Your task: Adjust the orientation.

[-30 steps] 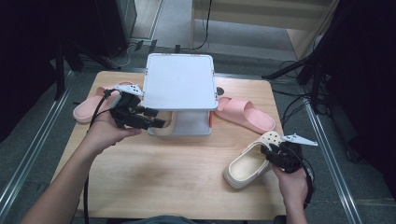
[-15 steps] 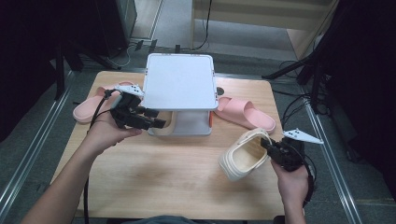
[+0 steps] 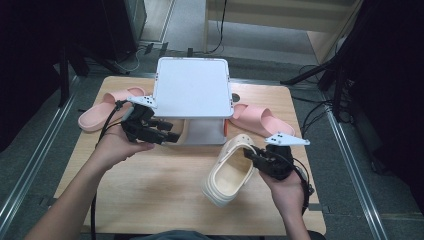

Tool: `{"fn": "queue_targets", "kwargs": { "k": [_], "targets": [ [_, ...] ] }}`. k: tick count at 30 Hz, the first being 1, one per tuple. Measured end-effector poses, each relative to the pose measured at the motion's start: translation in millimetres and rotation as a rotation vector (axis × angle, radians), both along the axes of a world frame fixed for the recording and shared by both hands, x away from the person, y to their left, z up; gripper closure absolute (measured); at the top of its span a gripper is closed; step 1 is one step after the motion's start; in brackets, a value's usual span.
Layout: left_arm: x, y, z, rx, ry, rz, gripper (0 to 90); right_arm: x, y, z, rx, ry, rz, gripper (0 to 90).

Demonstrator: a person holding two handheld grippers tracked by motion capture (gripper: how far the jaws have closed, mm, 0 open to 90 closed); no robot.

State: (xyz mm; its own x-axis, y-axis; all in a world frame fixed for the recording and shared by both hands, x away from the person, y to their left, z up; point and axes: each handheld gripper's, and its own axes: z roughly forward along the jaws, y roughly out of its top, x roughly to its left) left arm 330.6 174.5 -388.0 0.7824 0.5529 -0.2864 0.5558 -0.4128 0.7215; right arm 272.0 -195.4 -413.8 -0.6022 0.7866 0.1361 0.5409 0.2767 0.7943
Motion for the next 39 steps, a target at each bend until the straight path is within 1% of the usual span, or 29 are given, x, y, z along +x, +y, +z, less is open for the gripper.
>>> {"fn": "queue_targets", "kwargs": {
  "k": [1, 2, 3, 7, 10, 12, 16, 17, 18, 19, 21, 22, 25, 27, 29, 31, 32, 33, 34, 38, 39],
  "targets": [
    [-0.4, -0.3, -0.6, 0.003, 0.002, -0.003, 42.7, 0.0, 0.0, 0.0, 0.0, 0.0, 0.0, 78.7],
    [-1.7, -1.6, -2.0, 0.004, 0.006, -0.005, 42.8, 0.4, 3.7, 0.2, 0.001, 0.003, 0.013, 78.7],
    [-2.4, -2.2, -2.8, 0.011, 0.005, -0.01, 42.7, 1.3, 10.8, 0.8, 0.005, 0.008, 0.036, 78.7],
    [-5.4, -4.9, -7.0, 0.014, 0.016, -0.014, 42.8, 6.0, 27.6, 2.6, 0.022, 0.018, 0.092, 78.6],
    [-7.2, -6.3, -10.9, 0.024, 0.023, -0.018, 42.8, 11.1, 40.8, 2.4, 0.022, 0.016, 0.136, 78.4],
    [-8.3, -7.1, -13.5, 0.027, 0.025, -0.02, 43.3, 14.9, 50.2, 0.0, 0.011, 0.023, 0.162, 78.2],
    [-10.9, -8.6, -19.6, 0.009, 0.04, -0.014, 51.8, 21.4, 63.0, -9.2, -0.018, 0.038, 0.205, 77.9],
    [-11.2, -9.0, -21.7, 0.012, 0.046, -0.014, 53.8, 22.4, 64.7, -11.4, -0.023, 0.043, 0.21, 77.9],
    [-11.7, -10.5, -25.8, 0.023, 0.062, -0.016, 55.4, 23.2, 66.5, -14.6, -0.032, 0.052, 0.218, 77.9],
    [-11.9, -11.3, -28.4, 0.023, 0.07, -0.018, 57.1, 24.1, 68.5, -20.4, -0.043, 0.071, 0.224, 77.8],
    [-12.5, -12.9, -32.8, 0.031, 0.085, -0.025, 58.0, 24.9, 69.9, -26.8, -0.054, 0.094, 0.236, 77.1],
    [-13.0, -13.7, -34.4, 0.037, 0.092, -0.027, 58.0, 24.9, 70.0, -28.9, -0.036, 0.103, 0.25, 76.4],
    [-14.3, -16.2, -39.3, 0.041, 0.102, -0.028, 57.6, 24.0, 73.1, -31.5, -0.04, 0.104, 0.285, 74.4],
    [-15.8, -18.3, -41.7, 0.051, 0.104, -0.032, 57.1, 23.3, 75.2, -34.0, -0.028, 0.118, 0.299, 72.9],
    [-16.8, -19.5, -43.7, 0.057, 0.105, -0.036, 56.5, 22.5, 78.1, -38.1, -0.023, 0.128, 0.326, 71.6],
    [-17.0, -19.4, -45.4, 0.057, 0.111, -0.038, 56.3, 19.5, 83.7, -42.5, -0.04, 0.129, 0.356, 71.0],
    [-17.1, -19.2, -46.1, 0.055, 0.114, -0.036, 56.3, 18.1, 87.3, -44.7, -0.06, 0.127, 0.376, 70.6],
    [-16.9, -18.8, -46.8, 0.054, 0.117, -0.038, 56.2, 16.8, 90.2, -47.0, -0.077, 0.118, 0.392, 70.2],
    [-17.1, -18.8, -47.3, 0.053, 0.118, -0.035, 56.0, 15.4, 92.0, -48.8, -0.082, 0.113, 0.399, 70.0],
    [-17.6, -19.4, -50.1, 0.052, 0.121, -0.033, 55.3, 13.9, 90.8, -51.1, -0.067, 0.101, 0.395, 68.4],
    [-17.8, -19.3, -51.0, 0.057, 0.118, -0.037, 55.2, 14.1, 89.6, -51.7, -0.058, 0.107, 0.397, 67.2]
  ]
}}
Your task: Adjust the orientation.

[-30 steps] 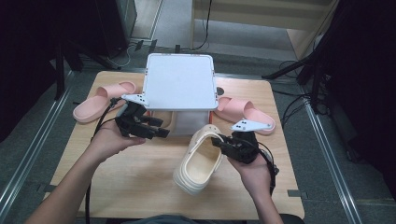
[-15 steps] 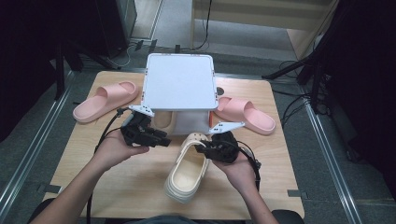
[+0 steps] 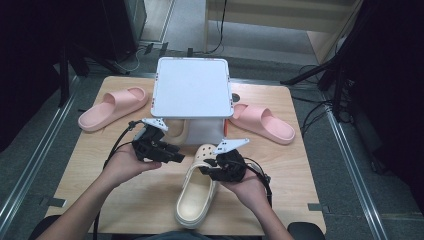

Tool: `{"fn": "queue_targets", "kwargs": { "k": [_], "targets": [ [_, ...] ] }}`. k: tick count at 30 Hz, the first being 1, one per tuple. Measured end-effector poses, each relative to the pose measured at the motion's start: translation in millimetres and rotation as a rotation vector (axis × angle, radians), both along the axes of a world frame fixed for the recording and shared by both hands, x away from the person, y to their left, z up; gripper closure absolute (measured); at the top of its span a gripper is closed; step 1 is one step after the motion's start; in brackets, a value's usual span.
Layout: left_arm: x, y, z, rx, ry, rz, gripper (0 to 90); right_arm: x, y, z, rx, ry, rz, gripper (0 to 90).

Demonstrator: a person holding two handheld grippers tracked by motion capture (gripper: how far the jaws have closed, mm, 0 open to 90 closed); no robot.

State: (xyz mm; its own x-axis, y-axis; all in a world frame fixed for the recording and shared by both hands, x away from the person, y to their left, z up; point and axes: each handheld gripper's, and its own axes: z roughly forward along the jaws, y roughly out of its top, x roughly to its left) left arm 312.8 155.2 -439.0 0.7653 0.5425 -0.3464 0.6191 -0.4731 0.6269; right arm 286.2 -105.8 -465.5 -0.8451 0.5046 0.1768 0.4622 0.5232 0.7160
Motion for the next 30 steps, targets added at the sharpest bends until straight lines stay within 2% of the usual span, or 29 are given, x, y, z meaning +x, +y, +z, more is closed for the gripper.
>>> {"fn": "queue_targets", "kwargs": {
  "k": [3, 7, 11, 14, 17, 19, 21, 24, 26, 28, 29, 30],
  "targets": [
    [-1.5, 0.9, -2.6, -0.002, 0.002, 0.0, 55.9, -0.2, 0.2, -1.6, 0.008, 0.013, 0.026, 62.7],
    [-2.3, 2.3, -3.3, -0.012, -0.003, -0.001, 63.3, -5.1, 3.3, -1.9, 0.003, 0.03, 0.047, 57.0],
    [-2.1, 3.8, -2.9, -0.011, -0.006, -0.004, 65.0, -4.3, -0.6, 0.4, 0.035, 0.068, 0.02, 52.3],
    [-2.6, 5.1, -3.3, -0.018, -0.014, 0.004, 65.5, -4.9, -8.9, 5.9, 0.069, 0.068, 0.004, 51.3],
    [-3.6, 7.3, -6.4, -0.023, -0.018, 0.009, 68.6, -5.5, -20.4, 14.3, 0.126, 0.045, -0.022, 54.4],
    [-5.0, 7.8, -10.9, -0.037, -0.007, 0.01, 71.8, -5.4, -29.3, 18.4, 0.14, 0.03, -0.051, 67.7],
    [-7.1, 6.3, -16.1, -0.023, 0.001, 0.005, 73.5, -4.7, -36.1, 19.1, 0.112, 0.013, -0.089, 76.3],
    [-10.8, 3.2, -22.4, -0.017, 0.008, -0.002, 74.3, -1.0, -42.7, 11.8, 0.066, 0.007, -0.126, 80.2],
    [-14.3, -0.4, -26.8, -0.02, 0.006, -0.008, 74.4, 1.7, -44.7, 4.2, 0.042, 0.023, -0.148, 80.6],
    [-15.7, -2.3, -28.9, -0.007, 0.002, -0.015, 74.4, 2.5, -45.2, 0.2, 0.028, 0.027, -0.156, 81.2],
    [-17.1, -5.9, -34.5, 0.008, 0.0, -0.023, 74.4, 3.1, -45.0, -7.5, -0.009, 0.044, -0.172, 83.8],
    [-16.6, -7.7, -38.0, 0.019, 0.003, -0.031, 74.4, 3.5, -45.0, -9.7, -0.015, 0.05, -0.173, 85.0]
  ]
}}
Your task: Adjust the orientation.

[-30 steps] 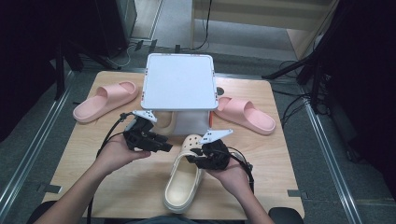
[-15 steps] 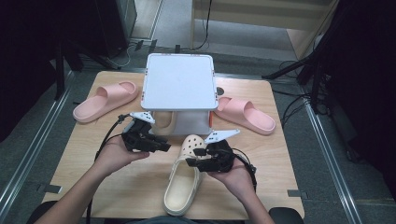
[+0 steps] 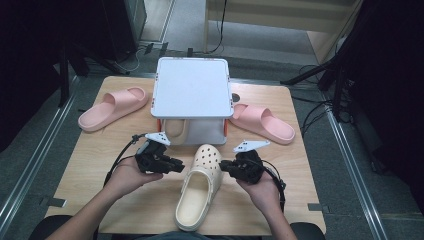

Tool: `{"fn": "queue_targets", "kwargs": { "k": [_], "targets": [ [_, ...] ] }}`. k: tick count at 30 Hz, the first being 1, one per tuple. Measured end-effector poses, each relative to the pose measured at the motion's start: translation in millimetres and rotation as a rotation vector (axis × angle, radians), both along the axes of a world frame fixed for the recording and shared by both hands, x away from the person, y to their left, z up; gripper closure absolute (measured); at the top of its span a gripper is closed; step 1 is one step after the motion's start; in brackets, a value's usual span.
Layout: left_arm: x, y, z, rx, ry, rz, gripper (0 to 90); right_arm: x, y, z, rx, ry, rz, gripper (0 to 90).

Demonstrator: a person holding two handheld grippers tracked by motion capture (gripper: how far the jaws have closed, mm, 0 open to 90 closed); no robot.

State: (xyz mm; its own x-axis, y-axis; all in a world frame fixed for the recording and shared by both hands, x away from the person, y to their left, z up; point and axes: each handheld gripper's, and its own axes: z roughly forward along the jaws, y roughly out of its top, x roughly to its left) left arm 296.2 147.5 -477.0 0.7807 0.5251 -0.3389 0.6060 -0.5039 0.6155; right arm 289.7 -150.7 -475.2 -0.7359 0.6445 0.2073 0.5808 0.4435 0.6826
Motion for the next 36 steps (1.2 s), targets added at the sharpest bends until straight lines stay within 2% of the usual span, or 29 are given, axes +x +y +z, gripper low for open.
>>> {"fn": "queue_targets", "kwargs": {
  "k": [2, 5, 7, 8, 10, 12, 16, 26, 34, 36],
  "targets": [
    [1.9, -3.8, -6.7, 0.033, 0.001, -0.005, 75.1, -0.1, 0.9, -4.1, -0.016, 0.025, -0.005, 87.1],
    [4.5, -7.3, -14.7, 0.027, 0.018, 0.005, 75.6, -0.1, 3.3, -8.1, -0.031, 0.042, -0.007, 88.0],
    [5.7, -9.4, -17.9, 0.037, 0.014, 0.0, 75.5, 0.3, 6.6, -10.4, -0.041, 0.048, -0.005, 88.1],
    [6.3, -9.9, -19.0, 0.028, 0.019, -0.005, 75.6, 0.4, 8.3, -11.9, -0.044, 0.045, -0.002, 88.5],
    [5.6, -12.1, -20.8, 0.012, 0.023, -0.005, 75.6, 0.9, 8.9, -12.5, -0.038, 0.041, -0.007, 88.3],
    [4.7, -13.6, -21.4, 0.021, 0.011, 0.002, 77.0, 1.6, 8.7, -12.6, -0.033, 0.053, -0.017, 87.9],
    [4.7, -13.4, -22.5, 0.02, 0.012, 0.014, 77.4, 3.3, 8.5, -13.7, -0.022, 0.06, -0.016, 87.2],
    [0.2, -18.8, -23.8, 0.037, -0.018, 0.023, 78.2, 12.1, 10.5, -14.6, -0.016, 0.045, -0.048, 90.0],
    [3.6, -18.1, -24.7, 0.022, -0.013, 0.055, 77.6, 20.1, 11.1, -14.6, -0.019, 0.044, -0.058, 90.0],
    [6.6, -14.1, -21.4, -0.023, 0.01, 0.07, 76.0, 20.8, 10.5, -13.2, -0.021, 0.041, -0.061, 89.2]
  ]
}}
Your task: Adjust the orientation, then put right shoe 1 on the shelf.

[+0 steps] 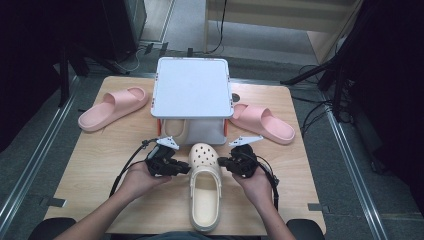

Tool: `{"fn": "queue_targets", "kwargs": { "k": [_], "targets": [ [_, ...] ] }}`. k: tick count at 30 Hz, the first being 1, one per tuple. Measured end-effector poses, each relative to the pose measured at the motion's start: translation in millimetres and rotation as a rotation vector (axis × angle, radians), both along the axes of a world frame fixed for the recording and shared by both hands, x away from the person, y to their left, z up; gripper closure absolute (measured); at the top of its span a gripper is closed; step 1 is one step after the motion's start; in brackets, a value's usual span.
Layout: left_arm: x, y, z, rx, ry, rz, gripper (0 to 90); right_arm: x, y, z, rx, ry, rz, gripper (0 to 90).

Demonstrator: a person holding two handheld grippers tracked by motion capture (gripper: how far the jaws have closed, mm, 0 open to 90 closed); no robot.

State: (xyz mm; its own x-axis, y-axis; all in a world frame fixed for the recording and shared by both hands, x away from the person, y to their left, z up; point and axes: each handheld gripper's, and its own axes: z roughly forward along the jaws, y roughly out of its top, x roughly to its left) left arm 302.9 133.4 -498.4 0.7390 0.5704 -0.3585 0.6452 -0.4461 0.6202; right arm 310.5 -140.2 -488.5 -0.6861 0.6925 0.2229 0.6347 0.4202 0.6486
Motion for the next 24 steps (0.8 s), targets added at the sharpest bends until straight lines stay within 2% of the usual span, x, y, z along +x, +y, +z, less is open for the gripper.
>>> {"fn": "queue_targets", "kwargs": {
  "k": [5, 9, 14, 18, 19, 24],
  "targets": [
    [4.9, 13.5, 21.0, -0.033, -0.002, 0.01, 73.0, -2.1, -2.4, 9.3, 0.029, -0.035, -0.013, 85.5],
    [1.9, 24.5, 34.0, -0.003, -0.033, 0.018, 72.8, -11.1, -8.4, 20.6, 0.062, -0.053, -0.042, 79.5],
    [-1.2, 40.7, 52.1, 0.001, -0.059, 0.035, 72.2, -24.2, -16.1, 33.4, 0.116, -0.05, -0.058, 74.0],
    [0.1, 46.2, 60.5, 0.0, -0.065, 0.039, 72.9, -34.2, -16.7, 36.0, 0.119, -0.067, -0.051, 70.6],
    [1.9, 48.6, 66.2, -0.001, -0.065, 0.042, 72.8, -42.1, -16.0, 35.5, 0.111, -0.072, -0.037, 68.1],
    [10.1, 54.0, 80.6, 0.002, -0.072, 0.053, 72.7, -53.1, -15.6, 32.6, 0.089, -0.08, -0.028, 62.7]
  ]
}}
